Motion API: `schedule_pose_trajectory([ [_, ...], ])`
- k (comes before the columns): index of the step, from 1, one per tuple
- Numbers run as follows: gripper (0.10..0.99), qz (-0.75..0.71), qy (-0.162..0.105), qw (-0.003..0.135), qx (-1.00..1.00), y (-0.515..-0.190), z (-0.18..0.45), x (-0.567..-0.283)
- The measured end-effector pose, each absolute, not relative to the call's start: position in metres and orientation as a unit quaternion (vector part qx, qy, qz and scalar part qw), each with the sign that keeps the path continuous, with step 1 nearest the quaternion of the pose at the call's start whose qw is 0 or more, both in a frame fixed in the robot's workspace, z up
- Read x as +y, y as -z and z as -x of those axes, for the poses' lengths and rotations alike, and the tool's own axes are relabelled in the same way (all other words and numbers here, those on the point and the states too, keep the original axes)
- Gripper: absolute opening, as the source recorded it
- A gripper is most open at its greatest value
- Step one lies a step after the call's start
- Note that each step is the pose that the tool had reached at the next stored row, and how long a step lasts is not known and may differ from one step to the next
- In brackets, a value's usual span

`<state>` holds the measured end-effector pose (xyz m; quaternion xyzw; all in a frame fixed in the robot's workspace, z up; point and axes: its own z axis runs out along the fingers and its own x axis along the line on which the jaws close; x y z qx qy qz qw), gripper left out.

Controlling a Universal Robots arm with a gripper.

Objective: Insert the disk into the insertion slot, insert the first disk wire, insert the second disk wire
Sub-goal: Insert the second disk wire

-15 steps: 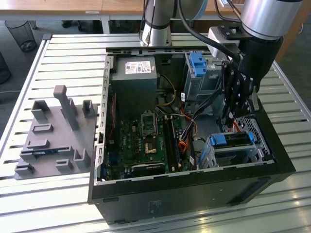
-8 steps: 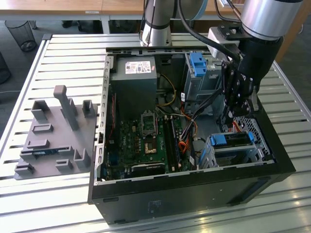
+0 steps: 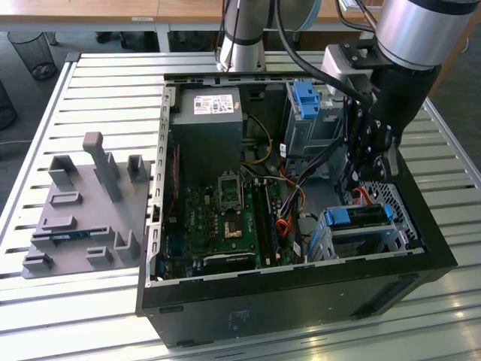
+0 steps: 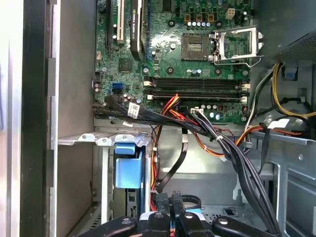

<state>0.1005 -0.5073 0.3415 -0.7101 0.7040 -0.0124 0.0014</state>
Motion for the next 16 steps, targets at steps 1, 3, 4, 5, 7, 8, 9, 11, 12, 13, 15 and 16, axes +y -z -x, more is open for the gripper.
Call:
schedule_pose_trajectory([
  [1, 0.145, 0.71, 0.012, 0.001, 0.704, -0.341, -0.1, -0.509],
  [3, 0.145, 0.71, 0.012, 0.001, 0.704, -0.341, -0.1, -0.513],
  [4, 0.145, 0.71, 0.012, 0.002, 0.704, -0.341, -0.1, -0.515],
  [5, 0.145, 0.71, 0.008, 0.005, 0.704, -0.341, -0.1, -0.517],
  [7, 0.145, 0.71, -0.001, 0.015, 0.704, -0.341, -0.1, -0.52],
  [8, 0.145, 0.71, -0.004, 0.018, 0.704, -0.341, -0.1, -0.521],
  [9, 0.145, 0.71, -0.007, 0.021, 0.704, -0.341, -0.1, -0.522],
  [11, 0.145, 0.71, -0.007, 0.022, 0.704, -0.34, -0.1, -0.524],
  [12, 0.145, 0.71, -0.007, 0.022, 0.704, -0.34, -0.1, -0.525],
  [13, 0.145, 0.71, -0.007, 0.022, 0.704, -0.34, -0.1, -0.526],
  [15, 0.145, 0.71, -0.007, 0.022, 0.704, -0.339, -0.1, -0.527],
  [16, 0.145, 0.71, -0.007, 0.022, 0.704, -0.339, -0.1, -0.528],
])
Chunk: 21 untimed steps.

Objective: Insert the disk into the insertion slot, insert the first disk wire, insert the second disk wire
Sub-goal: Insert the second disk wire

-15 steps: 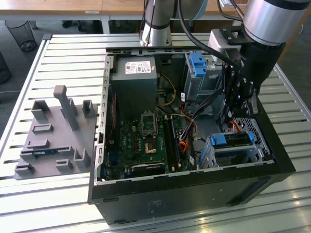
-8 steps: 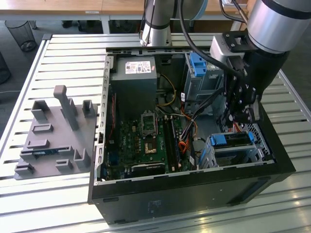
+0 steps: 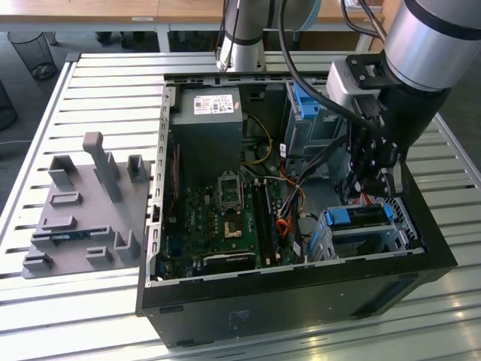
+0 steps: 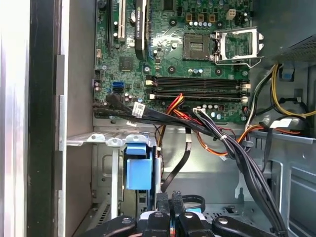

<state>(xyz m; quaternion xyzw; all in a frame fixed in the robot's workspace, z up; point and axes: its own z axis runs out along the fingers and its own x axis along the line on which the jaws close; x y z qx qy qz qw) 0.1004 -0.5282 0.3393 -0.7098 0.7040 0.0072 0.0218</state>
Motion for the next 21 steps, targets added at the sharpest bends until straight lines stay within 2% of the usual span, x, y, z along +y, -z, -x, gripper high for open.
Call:
schedule_pose_trajectory([
  [13, 0.145, 0.71, -0.008, 0.023, 0.704, -0.337, -0.102, -0.537],
  [21, 0.145, 0.709, -0.019, 0.034, 0.704, -0.336, -0.102, -0.546],
])
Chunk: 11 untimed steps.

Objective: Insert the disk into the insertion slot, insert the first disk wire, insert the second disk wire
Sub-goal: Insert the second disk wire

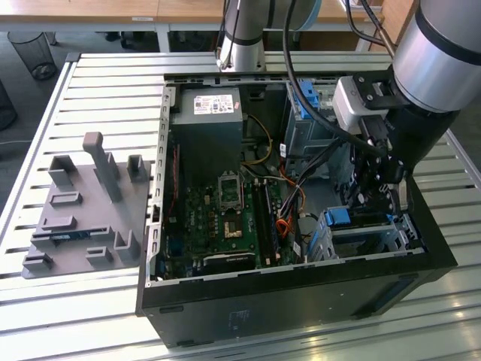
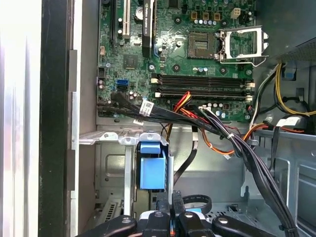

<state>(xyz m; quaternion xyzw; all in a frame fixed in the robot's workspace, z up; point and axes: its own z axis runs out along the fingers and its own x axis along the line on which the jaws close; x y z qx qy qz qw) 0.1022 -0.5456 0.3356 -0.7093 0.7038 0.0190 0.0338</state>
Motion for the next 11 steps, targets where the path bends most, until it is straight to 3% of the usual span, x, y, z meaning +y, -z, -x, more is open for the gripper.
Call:
schedule_pose_trajectory([
  [11, 0.145, 0.709, -0.019, 0.034, 0.704, -0.3348, -0.105, -0.5507],
])
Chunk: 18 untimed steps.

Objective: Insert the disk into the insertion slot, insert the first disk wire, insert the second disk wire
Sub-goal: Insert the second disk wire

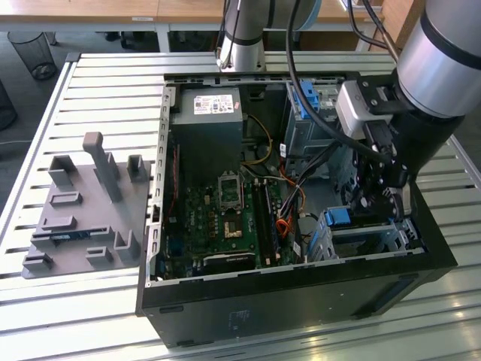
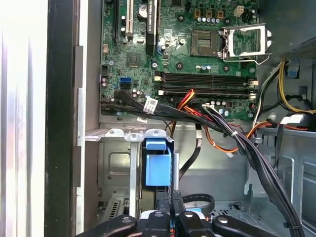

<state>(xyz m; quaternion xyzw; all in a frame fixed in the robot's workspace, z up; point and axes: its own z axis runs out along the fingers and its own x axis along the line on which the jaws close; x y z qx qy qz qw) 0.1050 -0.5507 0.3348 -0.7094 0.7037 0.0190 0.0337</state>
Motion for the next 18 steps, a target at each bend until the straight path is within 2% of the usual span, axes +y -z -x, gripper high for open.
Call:
schedule_pose_trajectory([
  [18, 0.145, 0.709, -0.019, 0.034, 0.704, -0.3327, -0.1092, -0.5516],
])
